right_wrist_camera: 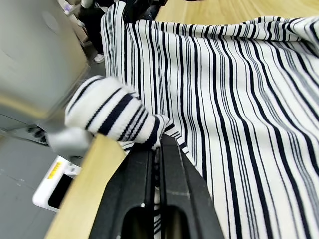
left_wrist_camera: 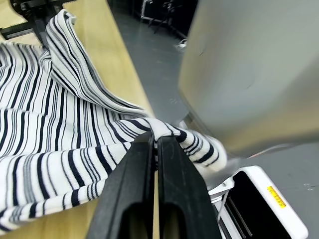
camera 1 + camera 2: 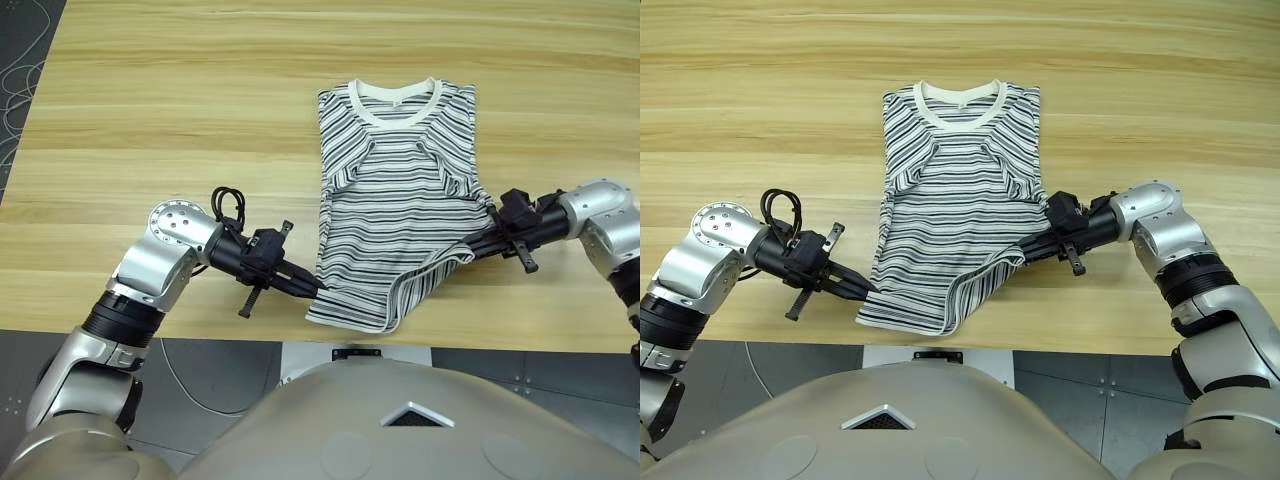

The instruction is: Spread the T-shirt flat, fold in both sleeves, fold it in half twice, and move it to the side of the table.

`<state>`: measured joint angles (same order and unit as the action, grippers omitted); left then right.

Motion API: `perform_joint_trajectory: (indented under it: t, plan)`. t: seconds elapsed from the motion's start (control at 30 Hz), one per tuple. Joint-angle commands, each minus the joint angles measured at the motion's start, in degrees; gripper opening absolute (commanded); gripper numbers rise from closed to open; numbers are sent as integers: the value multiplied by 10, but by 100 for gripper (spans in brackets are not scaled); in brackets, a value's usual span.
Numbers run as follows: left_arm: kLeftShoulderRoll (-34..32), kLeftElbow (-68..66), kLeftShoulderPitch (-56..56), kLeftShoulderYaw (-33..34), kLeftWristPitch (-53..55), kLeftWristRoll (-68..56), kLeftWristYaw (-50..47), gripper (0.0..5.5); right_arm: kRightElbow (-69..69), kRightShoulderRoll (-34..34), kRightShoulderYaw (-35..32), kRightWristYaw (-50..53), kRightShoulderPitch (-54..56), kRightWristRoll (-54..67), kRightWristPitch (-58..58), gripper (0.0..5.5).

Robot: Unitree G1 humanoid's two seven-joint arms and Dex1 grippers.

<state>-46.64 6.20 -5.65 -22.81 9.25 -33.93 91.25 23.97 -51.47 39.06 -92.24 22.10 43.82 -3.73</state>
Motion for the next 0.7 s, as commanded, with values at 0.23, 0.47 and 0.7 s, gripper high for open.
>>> perform_joint_trajectory:
  t: [0.23, 0.47, 0.7]
  plan:
    - [-54, 36, 5, -21, 3, -39, 12, 10, -115, -88, 17, -3, -15, 68, 56, 12]
    - [-117, 60, 18, -79, -37, -50, 12, 10, -158, -141, 52, -3, -33, 30, 40, 12]
    - [-141, 79, 17, -96, -41, -53, 12, 10, -189, -169, 75, -3, -39, 13, 25, 12]
